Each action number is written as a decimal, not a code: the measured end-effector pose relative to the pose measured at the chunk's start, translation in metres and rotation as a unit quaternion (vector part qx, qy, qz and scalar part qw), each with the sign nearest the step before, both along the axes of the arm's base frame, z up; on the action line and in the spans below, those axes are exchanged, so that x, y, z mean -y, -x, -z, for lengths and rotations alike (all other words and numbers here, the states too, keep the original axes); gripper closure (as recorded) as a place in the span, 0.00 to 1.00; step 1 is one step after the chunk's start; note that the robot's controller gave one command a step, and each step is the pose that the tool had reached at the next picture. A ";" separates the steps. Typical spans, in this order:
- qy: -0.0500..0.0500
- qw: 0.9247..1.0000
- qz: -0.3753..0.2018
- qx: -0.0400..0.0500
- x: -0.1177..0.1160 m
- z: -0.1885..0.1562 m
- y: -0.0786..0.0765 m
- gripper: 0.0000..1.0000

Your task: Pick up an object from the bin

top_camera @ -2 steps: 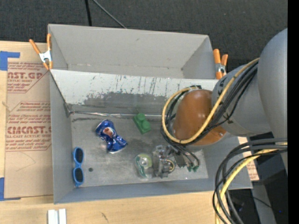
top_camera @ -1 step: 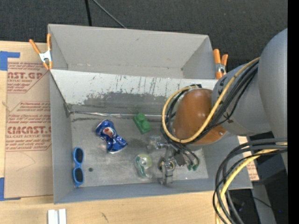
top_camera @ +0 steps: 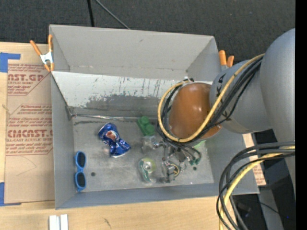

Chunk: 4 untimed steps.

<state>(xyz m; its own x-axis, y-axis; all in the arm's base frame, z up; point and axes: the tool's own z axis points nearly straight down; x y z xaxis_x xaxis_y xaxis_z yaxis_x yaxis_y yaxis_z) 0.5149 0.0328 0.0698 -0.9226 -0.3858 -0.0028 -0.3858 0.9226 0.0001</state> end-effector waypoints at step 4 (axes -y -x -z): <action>0.000 0.918 0.396 -0.001 -0.008 -0.002 0.002 0.00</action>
Offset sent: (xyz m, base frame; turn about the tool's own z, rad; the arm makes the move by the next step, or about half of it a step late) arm -0.0259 0.0037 0.0002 0.2544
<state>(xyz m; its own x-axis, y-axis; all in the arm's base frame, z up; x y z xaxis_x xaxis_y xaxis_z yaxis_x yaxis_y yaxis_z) 0.5131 0.0405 0.0722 -0.9138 0.4062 -0.0003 0.4062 0.9138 -0.0006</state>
